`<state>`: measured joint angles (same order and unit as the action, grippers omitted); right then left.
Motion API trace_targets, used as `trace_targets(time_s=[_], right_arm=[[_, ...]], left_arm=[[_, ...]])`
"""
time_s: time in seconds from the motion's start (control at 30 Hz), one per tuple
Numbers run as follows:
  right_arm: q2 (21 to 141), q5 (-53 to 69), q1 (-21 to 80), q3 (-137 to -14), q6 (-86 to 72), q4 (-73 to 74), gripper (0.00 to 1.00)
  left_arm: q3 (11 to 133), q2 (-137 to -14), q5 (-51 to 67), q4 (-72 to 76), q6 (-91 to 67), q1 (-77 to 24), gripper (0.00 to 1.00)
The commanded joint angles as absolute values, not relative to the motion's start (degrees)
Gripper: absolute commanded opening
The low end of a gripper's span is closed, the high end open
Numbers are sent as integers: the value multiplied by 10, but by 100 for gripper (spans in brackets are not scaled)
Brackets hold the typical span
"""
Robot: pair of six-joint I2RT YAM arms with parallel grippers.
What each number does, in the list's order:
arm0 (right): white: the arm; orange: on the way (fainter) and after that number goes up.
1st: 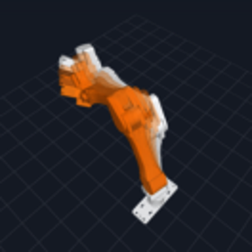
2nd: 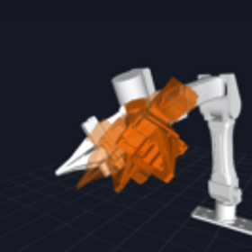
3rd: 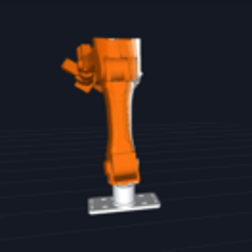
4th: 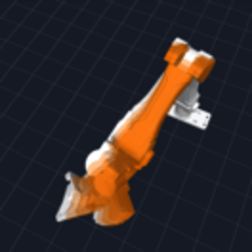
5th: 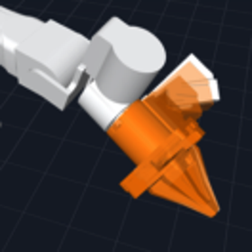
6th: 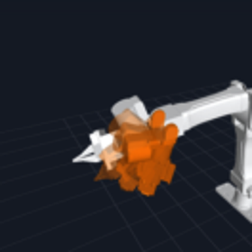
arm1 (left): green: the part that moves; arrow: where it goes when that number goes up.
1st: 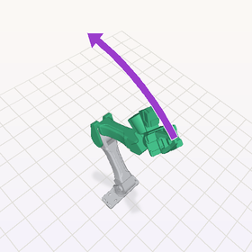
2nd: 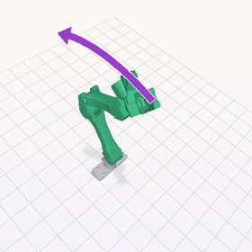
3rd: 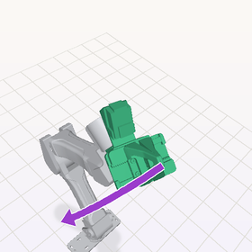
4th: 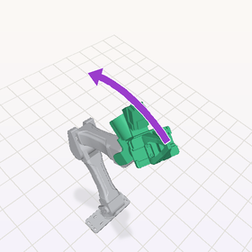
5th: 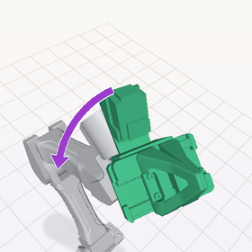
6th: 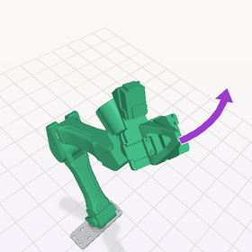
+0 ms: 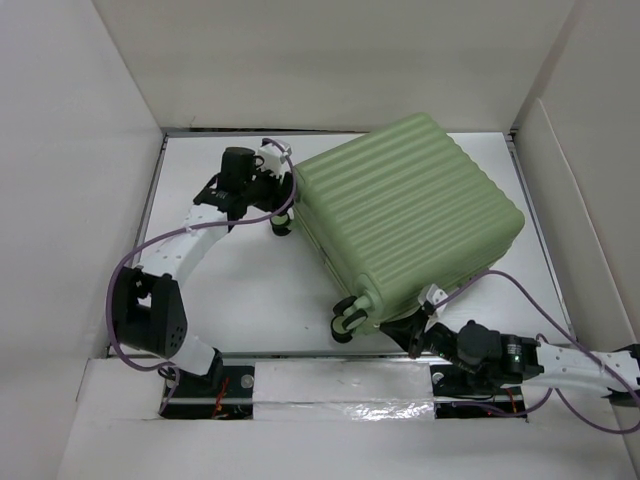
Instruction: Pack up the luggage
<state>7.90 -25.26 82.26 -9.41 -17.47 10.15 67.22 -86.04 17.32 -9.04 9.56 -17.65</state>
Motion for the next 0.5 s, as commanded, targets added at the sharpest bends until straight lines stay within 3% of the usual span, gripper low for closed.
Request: trace_targets(time_s=[0.0, 0.23, 0.33, 0.47], right_arm=[[64, -326, 811, -128, -177, 123, 0], [78, -395, 796, -155, -180, 136, 0], [100, -404, 752, -186, -136, 123, 0], [157, -359, 660, -228, -82, 96, 0]], left_arm=[[712, -853, 221, -39, 83, -183, 0], [621, -785, 218, 76, -39, -189, 0], [535, -734, 196, 214, -119, -240, 0], [496, -722, 133, 247, -118, -308, 0]])
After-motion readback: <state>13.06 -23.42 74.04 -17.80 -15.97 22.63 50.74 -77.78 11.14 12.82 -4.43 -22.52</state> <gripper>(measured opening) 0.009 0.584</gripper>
